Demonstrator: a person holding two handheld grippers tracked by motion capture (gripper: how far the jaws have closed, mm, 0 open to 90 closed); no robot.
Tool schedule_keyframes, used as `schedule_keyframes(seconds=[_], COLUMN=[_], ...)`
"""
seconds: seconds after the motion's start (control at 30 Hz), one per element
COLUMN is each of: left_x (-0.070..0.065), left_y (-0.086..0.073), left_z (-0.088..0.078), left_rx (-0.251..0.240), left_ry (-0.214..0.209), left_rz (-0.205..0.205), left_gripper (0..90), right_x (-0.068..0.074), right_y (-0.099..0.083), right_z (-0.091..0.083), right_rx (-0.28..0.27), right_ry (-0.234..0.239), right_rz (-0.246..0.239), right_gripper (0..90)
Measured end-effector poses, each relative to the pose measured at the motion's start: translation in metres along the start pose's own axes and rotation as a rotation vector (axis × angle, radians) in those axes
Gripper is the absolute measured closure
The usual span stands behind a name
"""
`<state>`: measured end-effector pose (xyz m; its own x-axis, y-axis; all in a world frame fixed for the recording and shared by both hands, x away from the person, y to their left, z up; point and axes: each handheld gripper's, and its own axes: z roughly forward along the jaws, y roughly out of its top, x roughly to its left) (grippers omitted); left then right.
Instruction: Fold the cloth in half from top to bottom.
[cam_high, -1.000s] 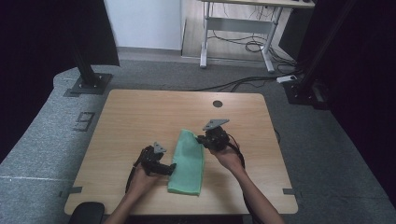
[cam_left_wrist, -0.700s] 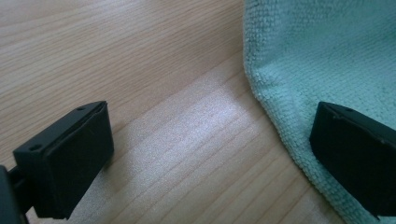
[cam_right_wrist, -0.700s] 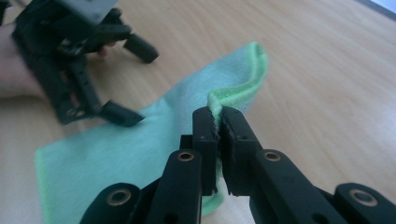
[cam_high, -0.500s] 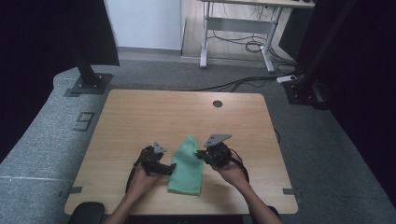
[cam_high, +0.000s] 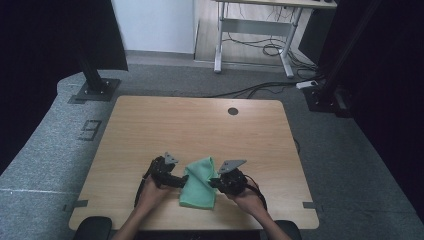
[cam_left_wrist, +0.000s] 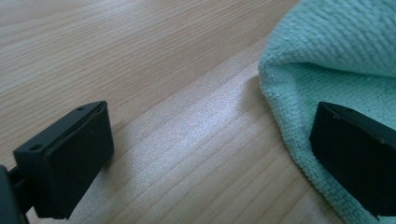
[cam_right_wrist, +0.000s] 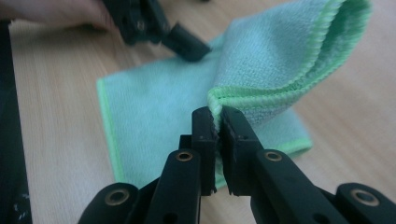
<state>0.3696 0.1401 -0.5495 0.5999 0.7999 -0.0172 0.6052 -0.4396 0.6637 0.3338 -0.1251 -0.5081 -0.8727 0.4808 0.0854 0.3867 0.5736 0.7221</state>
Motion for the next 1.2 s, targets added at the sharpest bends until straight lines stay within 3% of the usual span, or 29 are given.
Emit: schedule_keyframes(seconds=[0.23, 0.5, 0.63, 0.77, 0.87, 0.9, 0.93, 1.07, 1.2], left_x=[0.000, 0.000, 0.005, 0.006, 0.003, 0.003, 0.000, -0.011, -0.027], left_y=[0.000, 0.000, -0.002, 0.001, 0.011, 0.011, 0.019, 0.041, 0.069], left_z=[0.000, 0.000, -0.003, -0.007, -0.022, -0.022, -0.029, -0.039, -0.041], left_rx=[0.002, 0.000, -0.010, -0.009, -0.061, -0.061, -0.083, -0.116, -0.117], left_ry=[0.000, -0.009, -0.076, -0.097, -0.151, -0.151, -0.180, -0.220, -0.262], left_rz=[0.003, 0.006, 0.026, 0.039, 0.057, 0.057, 0.059, 0.090, 0.127], left_gripper=[0.0, 0.0, 0.0, 4.9, 12.1, 14.7, 14.9, 20.8, 25.8], right_x=[0.003, 0.009, 0.009, 0.008, 0.008, 0.008, 0.008, 0.009, 0.010], right_y=[-0.016, -0.023, -0.025, -0.027, -0.029, -0.029, -0.029, -0.030, -0.031], right_z=[0.008, 0.011, 0.012, 0.012, 0.012, 0.012, 0.012, 0.012, 0.013], right_rx=[0.033, 0.066, 0.058, 0.045, 0.034, 0.032, 0.031, 0.022, 0.017], right_ry=[0.029, 0.019, 0.015, 0.020, 0.017, 0.014, 0.012, 0.002, -0.007], right_rz=[0.048, 0.042, 0.058, 0.071, 0.095, 0.098, 0.099, 0.116, 0.120], right_gripper=[82.0, 81.9, 82.0, 82.0, 81.8, 81.8, 81.8, 81.8, 81.8])
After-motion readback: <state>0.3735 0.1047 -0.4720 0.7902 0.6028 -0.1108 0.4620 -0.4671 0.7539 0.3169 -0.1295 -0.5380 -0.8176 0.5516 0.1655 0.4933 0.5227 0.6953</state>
